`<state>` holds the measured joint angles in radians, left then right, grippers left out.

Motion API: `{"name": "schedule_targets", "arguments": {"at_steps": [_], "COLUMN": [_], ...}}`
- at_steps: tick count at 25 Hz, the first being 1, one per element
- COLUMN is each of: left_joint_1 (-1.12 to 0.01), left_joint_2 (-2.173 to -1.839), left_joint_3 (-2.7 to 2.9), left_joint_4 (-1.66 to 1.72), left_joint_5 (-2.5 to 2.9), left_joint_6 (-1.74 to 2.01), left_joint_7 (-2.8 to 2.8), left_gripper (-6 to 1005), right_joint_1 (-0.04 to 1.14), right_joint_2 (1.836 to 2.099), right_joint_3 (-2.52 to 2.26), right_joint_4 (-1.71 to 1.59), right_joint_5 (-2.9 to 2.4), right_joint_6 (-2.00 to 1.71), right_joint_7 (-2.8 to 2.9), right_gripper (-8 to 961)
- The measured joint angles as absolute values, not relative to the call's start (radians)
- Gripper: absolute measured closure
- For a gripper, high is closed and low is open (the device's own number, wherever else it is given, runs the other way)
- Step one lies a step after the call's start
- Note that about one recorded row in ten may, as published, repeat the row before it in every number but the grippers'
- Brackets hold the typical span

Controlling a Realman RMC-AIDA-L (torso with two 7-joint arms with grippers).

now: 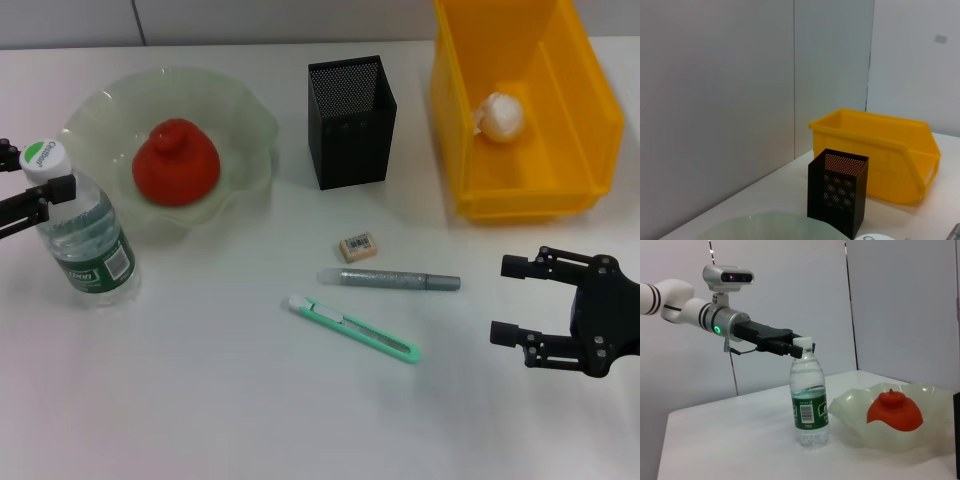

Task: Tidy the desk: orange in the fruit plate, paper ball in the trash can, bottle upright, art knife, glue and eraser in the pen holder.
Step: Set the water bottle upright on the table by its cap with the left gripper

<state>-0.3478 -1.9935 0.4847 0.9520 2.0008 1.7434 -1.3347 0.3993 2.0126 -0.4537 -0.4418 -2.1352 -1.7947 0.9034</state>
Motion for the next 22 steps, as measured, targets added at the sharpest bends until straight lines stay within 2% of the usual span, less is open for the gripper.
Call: {"name": "schedule_targets", "arguments": {"at_steps": [22], "left_joint_1": [-0.348], "left_joint_2": [-2.002], "left_joint_3": [0.484], "left_joint_4": [0.939], "left_joint_5": [2.003], "left_joint_6": [1.732], "left_joint_7": [-1.347], "left_gripper": [478], "right_joint_1": [0.403], "right_joint_2": [2.013], "right_joint_3": [-0.454], "right_joint_4": [-0.442], "right_joint_5": [-2.139], "right_joint_6": [-1.795], "right_joint_7": [0.904], "right_gripper": [190]}}
